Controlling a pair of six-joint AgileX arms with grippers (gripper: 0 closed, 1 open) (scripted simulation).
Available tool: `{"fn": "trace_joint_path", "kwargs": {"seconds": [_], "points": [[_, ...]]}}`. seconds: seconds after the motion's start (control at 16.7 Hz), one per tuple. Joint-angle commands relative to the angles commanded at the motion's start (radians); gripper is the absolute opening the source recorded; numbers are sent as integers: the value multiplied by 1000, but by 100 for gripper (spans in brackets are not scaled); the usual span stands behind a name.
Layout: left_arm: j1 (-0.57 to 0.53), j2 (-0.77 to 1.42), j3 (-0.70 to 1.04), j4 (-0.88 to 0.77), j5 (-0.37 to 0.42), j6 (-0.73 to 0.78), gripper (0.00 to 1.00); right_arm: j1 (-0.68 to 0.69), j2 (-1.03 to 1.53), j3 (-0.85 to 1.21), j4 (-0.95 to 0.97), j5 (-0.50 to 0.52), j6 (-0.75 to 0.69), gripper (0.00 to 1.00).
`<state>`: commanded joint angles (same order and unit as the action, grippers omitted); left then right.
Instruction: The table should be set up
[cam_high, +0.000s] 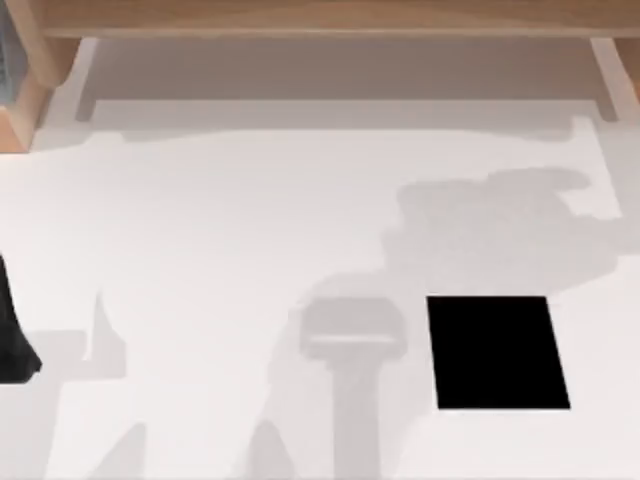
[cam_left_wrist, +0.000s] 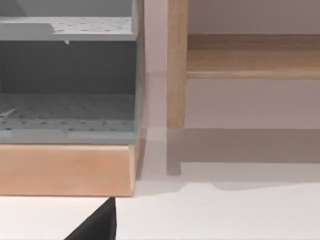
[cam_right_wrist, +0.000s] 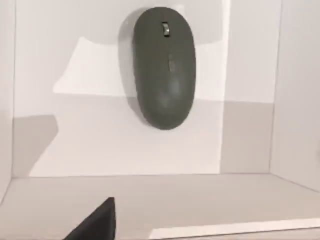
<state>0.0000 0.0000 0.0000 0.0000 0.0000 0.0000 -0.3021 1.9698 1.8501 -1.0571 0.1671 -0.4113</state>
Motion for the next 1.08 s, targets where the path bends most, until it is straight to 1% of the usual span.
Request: {"fn": "trace_joint_path", "kwargs": {"seconds": [0.24, 0.48, 0.66, 1.08], "points": [[0, 0, 0, 0, 0, 0, 100, -55, 353, 345, -170, -84, -51, 100], [0, 0, 0, 0, 0, 0, 100, -74, 576, 571, -274, -175, -73, 100], [0, 0, 0, 0, 0, 0, 100, -77, 639, 635, -301, -211, -76, 100], [0, 0, 0, 0, 0, 0, 100, -71, 639, 633, -300, -209, -72, 100]]}}
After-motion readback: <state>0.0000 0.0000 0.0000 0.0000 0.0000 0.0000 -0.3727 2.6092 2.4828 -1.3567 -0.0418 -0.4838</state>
